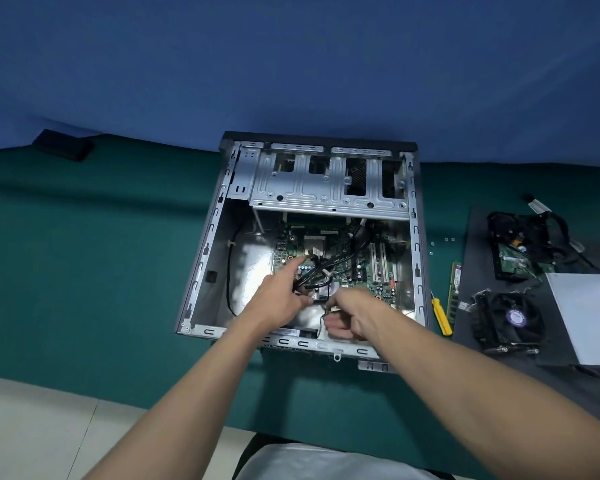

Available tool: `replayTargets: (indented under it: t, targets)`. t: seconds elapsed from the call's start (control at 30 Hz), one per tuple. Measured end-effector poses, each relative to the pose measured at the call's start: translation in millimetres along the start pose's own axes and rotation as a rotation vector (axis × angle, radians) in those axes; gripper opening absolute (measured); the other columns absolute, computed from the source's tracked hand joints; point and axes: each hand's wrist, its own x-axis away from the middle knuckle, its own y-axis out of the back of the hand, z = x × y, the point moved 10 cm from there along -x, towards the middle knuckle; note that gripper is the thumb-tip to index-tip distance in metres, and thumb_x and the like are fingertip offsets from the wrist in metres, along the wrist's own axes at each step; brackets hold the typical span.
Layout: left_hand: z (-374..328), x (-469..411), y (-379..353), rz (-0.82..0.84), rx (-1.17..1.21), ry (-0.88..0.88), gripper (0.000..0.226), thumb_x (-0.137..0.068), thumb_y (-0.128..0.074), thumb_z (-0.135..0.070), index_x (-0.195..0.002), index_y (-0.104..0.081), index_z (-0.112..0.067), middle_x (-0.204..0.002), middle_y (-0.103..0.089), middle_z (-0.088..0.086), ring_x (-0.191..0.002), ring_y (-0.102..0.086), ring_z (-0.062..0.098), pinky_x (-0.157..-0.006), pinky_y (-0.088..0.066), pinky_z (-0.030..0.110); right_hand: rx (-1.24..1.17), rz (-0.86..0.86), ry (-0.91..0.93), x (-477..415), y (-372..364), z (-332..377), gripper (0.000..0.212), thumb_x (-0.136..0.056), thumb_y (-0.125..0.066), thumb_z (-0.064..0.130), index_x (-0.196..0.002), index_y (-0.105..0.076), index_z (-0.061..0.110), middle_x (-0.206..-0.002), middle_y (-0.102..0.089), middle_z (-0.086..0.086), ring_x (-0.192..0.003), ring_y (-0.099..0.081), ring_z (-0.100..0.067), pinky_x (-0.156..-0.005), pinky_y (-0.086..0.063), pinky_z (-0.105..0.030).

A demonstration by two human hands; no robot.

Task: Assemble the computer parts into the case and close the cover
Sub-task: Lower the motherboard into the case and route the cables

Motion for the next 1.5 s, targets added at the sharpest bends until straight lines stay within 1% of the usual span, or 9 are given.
replayTargets:
  t: [0.13, 0.33, 0.43, 0.53, 0.7, 0.8, 0.97, 1.17, 1.5]
  targets:
    - [5.6, 1.8, -7.8, 0.054, 0.024, 0.017, 0.088, -0.076, -0.081, -0.033, -0.146, -0.027, -0.038, -0.101, -0.067, 0.000, -0.087, -0.064, 0.018, -0.082, -0.053, 0.037, -0.128, 0.084, -0.076, 9.0, -12.1, -3.1, 0.015, -0.091, -0.051, -0.001, -0.105, -0.058, -0.001, -0.060, -0.058, -0.008, -0.044, -0.051, -0.013, -0.037, -0.044, -0.020]
    - [2.5, -0.1, -16.4, 0.131, 0.031, 0.003, 0.092, -0.070, -0.086, -0.026, -0.146, -0.034, -0.028, -0.077, -0.067, -0.008, -0.062, -0.061, -0.002, -0.057, -0.045, 0.012, -0.119, 0.210, 0.253, 30.6, -18.1, 29.8, 0.011, -0.082, -0.060, -0.013, -0.080, -0.067, -0.005, -0.068, -0.067, -0.015, -0.049, -0.059, -0.016, -0.041, -0.045, -0.022]
    - [1.9, -1.5, -15.9, 0.137, -0.064, 0.006, 0.080, -0.074, -0.083, -0.021, -0.143, -0.042, -0.024, -0.112, -0.068, 0.003, -0.089, -0.063, 0.012, -0.081, -0.051, 0.025, -0.004, 0.270, 0.307, 34.3, -25.2, 30.8, 0.012, -0.084, -0.061, -0.008, -0.086, -0.071, 0.000, -0.073, -0.070, -0.013, -0.056, -0.062, -0.017, -0.047, -0.048, -0.027]
    - [1.9, -2.8, -8.8, 0.064, -0.091, 0.016, 0.063, -0.082, -0.075, -0.018, -0.139, -0.049, -0.024, -0.126, -0.063, 0.007, -0.094, -0.061, 0.015, -0.079, -0.047, 0.023, 0.120, 0.277, 0.374, 33.7, -25.7, 35.3, 0.014, -0.087, -0.061, 0.002, -0.092, -0.073, 0.010, -0.085, -0.074, -0.010, -0.069, -0.065, -0.021, -0.065, -0.049, -0.036]
    - [10.2, -0.7, 7.7, -0.123, 0.015, 0.068, 0.043, -0.088, -0.071, -0.020, -0.129, -0.059, -0.021, -0.074, -0.060, -0.015, -0.064, -0.060, 0.000, -0.061, -0.047, 0.015, 0.769, -0.375, 0.666, 28.5, 19.2, 64.9, 0.022, -0.086, -0.058, 0.003, -0.104, -0.065, 0.013, -0.110, -0.064, -0.005, -0.091, -0.059, -0.021, -0.086, -0.053, -0.036]
    - [7.7, 3.3, 12.7, -0.162, 0.003, 0.039, 0.038, -0.089, -0.068, -0.020, -0.126, -0.060, -0.025, -0.073, -0.062, -0.011, -0.063, -0.058, 0.004, -0.057, -0.043, 0.021, 1.241, -0.388, 0.678, 19.2, 1.1, 59.5, 0.042, -0.079, -0.063, 0.007, -0.119, -0.053, 0.006, -0.122, -0.052, -0.013, -0.110, -0.051, -0.029, -0.094, -0.050, -0.039]
    - [4.9, 7.8, 14.4, -0.194, -0.031, -0.004, 0.033, -0.088, -0.065, -0.022, -0.120, -0.061, -0.031, -0.070, -0.063, -0.010, -0.058, -0.054, 0.003, -0.050, -0.033, 0.015, 1.447, -0.331, 0.867, 15.6, -28.0, 68.9, 0.004, -0.086, -0.051, 0.002, -0.087, -0.052, 0.006, -0.094, -0.052, -0.012, -0.084, -0.053, -0.028, -0.077, -0.052, -0.036]
    - [1.7, 11.7, 16.4, -0.203, -0.027, -0.020, 0.033, -0.087, -0.064, -0.025, -0.119, -0.060, -0.034, -0.072, -0.064, -0.012, -0.067, -0.059, 0.008, -0.062, -0.047, 0.029, 1.613, -0.199, 0.974, 24.4, -41.9, 60.7, 0.014, -0.094, -0.040, 0.010, -0.088, -0.052, 0.008, -0.076, -0.054, -0.008, -0.061, -0.057, -0.024, -0.055, -0.040, -0.027]
    - [0.7, 13.3, 18.5, -0.202, -0.009, -0.023, 0.031, -0.087, -0.064, -0.022, -0.116, -0.062, -0.032, -0.072, -0.065, -0.011, -0.065, -0.063, 0.010, -0.066, -0.054, 0.032, 1.650, 0.045, 0.742, 15.0, -46.9, 34.0, 0.014, -0.089, -0.052, 0.004, -0.076, -0.056, 0.002, -0.067, -0.052, -0.005, -0.052, -0.050, -0.016, -0.048, -0.045, -0.025]
